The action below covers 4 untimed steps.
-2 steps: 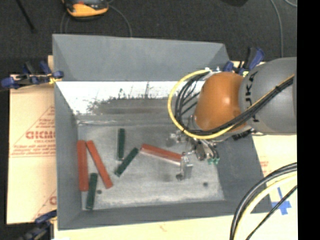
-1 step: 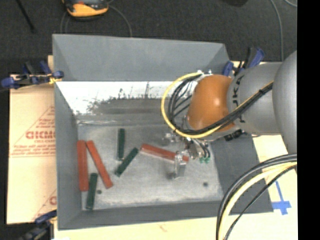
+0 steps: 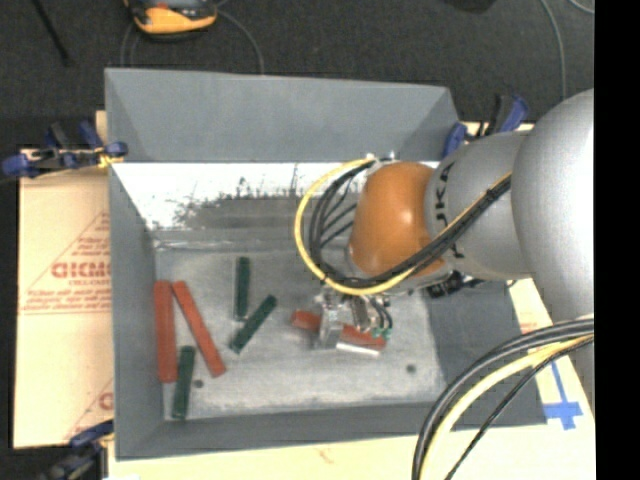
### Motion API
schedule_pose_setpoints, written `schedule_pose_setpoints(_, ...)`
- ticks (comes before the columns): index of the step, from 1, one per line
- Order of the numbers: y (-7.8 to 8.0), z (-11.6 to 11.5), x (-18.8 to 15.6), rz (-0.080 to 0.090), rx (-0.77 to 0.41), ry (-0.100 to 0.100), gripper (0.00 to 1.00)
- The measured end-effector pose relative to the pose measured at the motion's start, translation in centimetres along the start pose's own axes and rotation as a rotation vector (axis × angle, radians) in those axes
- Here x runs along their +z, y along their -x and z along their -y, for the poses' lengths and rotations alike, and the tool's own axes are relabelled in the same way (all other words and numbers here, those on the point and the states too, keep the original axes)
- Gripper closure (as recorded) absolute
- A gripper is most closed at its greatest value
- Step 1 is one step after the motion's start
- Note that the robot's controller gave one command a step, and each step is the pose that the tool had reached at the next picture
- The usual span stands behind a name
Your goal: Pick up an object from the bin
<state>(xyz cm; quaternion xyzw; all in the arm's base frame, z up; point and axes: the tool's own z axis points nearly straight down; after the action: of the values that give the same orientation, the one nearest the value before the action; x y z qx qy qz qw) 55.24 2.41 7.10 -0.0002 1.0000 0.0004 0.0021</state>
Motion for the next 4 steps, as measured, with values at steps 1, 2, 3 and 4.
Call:
schedule_pose_setpoints(1,0.0,0.0,0.0,-0.001,-0.001,-0.001,0.00)
schedule_pose_setpoints(2,0.0,0.1,0.0,0.000,-0.003,-0.001,1.00)
schedule_pose_setpoints(3,0.0,0.1,0.0,0.000,-0.003,-0.002,1.00)
schedule_pose_setpoints(4,0.7,0.4,-8.8,-0.004,-0.063,-0.002,0.00)
